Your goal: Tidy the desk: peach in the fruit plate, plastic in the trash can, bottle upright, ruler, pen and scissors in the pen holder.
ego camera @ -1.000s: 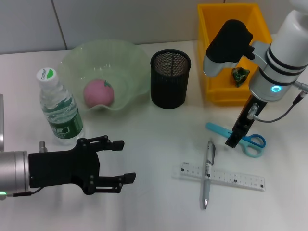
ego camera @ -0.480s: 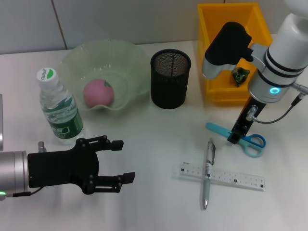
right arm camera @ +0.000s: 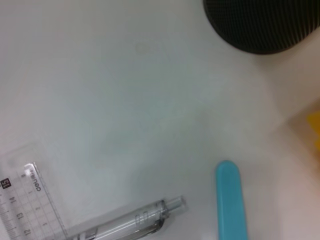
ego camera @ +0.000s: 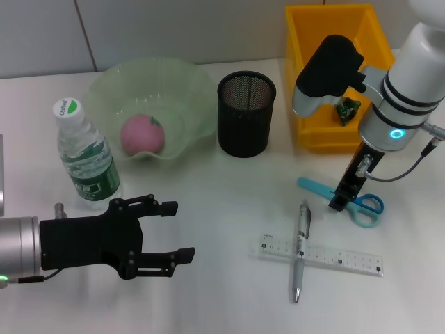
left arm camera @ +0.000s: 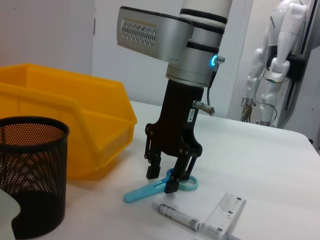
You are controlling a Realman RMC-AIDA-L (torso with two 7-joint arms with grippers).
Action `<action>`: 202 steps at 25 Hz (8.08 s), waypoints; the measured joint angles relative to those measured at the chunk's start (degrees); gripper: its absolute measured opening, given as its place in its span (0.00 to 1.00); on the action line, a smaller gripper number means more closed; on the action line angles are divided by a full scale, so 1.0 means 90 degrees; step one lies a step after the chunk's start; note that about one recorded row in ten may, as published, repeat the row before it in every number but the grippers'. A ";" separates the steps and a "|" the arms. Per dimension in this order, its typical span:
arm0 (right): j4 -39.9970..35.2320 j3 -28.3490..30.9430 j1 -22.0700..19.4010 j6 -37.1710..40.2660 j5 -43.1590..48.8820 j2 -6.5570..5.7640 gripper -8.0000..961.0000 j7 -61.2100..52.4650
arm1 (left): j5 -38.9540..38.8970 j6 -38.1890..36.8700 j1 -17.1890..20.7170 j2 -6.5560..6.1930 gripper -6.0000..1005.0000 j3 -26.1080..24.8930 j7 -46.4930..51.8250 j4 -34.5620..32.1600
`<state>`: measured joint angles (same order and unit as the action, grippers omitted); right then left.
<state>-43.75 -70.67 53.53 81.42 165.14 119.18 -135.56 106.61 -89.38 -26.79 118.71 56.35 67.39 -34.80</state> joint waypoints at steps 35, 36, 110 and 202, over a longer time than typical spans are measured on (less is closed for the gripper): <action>-0.0002 -0.0029 -0.0003 0.0050 0.0002 0.0010 0.35 0.0037 | 0.0000 -0.0012 -0.0031 -0.0017 0.84 -0.0021 0.0013 0.0000; -0.0002 -0.0029 -0.0004 0.0049 0.0001 0.0009 0.35 0.0037 | 0.0000 -0.0016 -0.0031 -0.0017 0.84 -0.0022 0.0013 0.0000; -0.1387 0.1831 -0.2323 0.0137 -0.5530 -0.0029 0.27 0.3748 | -0.0494 -0.0059 0.0014 -0.0026 0.84 -0.0041 -0.0043 0.0001; 0.2568 0.2217 -0.2570 0.1105 -0.7996 0.0019 0.29 0.8327 | -0.3038 -0.0372 -0.0618 0.0049 0.83 0.0352 -0.0667 0.2128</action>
<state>-20.64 -50.71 30.40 91.36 93.17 119.36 -60.62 79.27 -92.73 -32.35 119.16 59.52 61.38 -15.65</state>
